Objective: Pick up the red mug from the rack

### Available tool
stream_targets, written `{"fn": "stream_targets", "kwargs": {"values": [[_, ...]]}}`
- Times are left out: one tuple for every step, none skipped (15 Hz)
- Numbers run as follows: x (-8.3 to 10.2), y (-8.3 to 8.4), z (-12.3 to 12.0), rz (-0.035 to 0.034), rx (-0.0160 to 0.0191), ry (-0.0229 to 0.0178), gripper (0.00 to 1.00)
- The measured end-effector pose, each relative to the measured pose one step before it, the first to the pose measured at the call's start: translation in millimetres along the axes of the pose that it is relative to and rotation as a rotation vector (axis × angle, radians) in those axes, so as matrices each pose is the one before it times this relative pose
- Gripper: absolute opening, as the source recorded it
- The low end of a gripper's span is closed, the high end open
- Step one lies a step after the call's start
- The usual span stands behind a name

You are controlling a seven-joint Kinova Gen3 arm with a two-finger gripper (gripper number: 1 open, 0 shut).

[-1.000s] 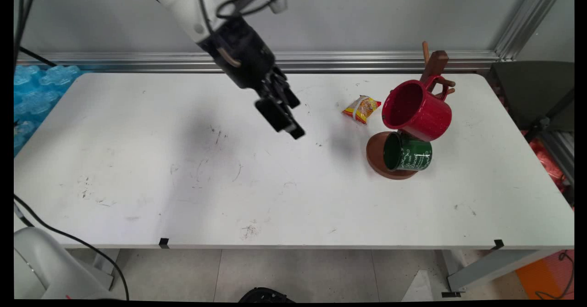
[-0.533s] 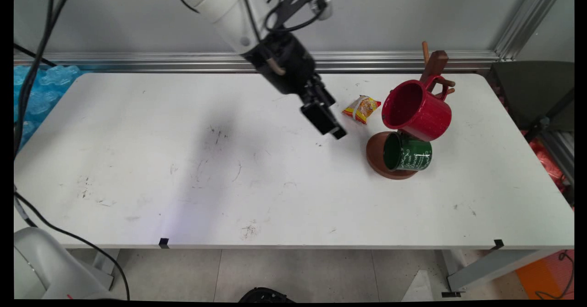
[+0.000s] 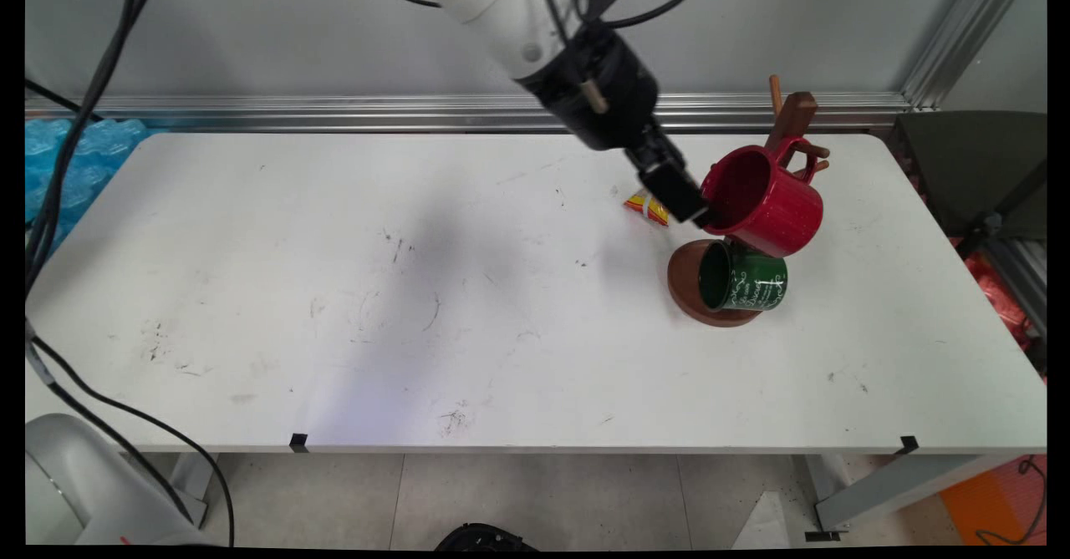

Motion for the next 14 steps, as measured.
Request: {"fn": "stream_targets", "kwargs": {"values": [[4.18, 2.72, 3.15, -0.00642, 0.00278, 0.00882, 1.0], [4.01, 2.98, 4.23, -0.00725, 0.00321, 0.00943, 1.0], [3.03, 2.58, 4.8, -0.00668, 0.00297, 0.00826, 1.0], [1.76, 1.67, 4.59, -0.00502, 0.00328, 0.00588, 1.0], [0.97, 0.96, 3.1, -0.00299, 0.00204, 0.0036, 1.0], [0.86, 1.37, 4.98, -0.00343, 0.00202, 0.00441, 1.0], [0.27, 0.75, 3.26, -0.0025, 0.00104, 0.00234, 1.0], [-0.02, 0.99, 4.66, -0.00286, 0.00132, 0.0028, 1.0], [-0.15, 0.58, 2.95, -0.00197, 0.00086, 0.00121, 1.0], [-0.45, 0.55, 4.13, -0.00235, 0.00179, 0.00121, 1.0], [-0.75, 0.6, 4.55, -0.00298, 0.0015, 0.0011, 1.0], [-0.77, 0.64, 4.3, -0.00241, 0.00113, 0.00131, 1.0], [-0.72, 0.31, 3.62, -0.00224, 0.00125, 0.00137, 1.0], [-0.64, 0.09, 4.09, -0.00236, 0.00207, 0.00211, 1.0]]}}
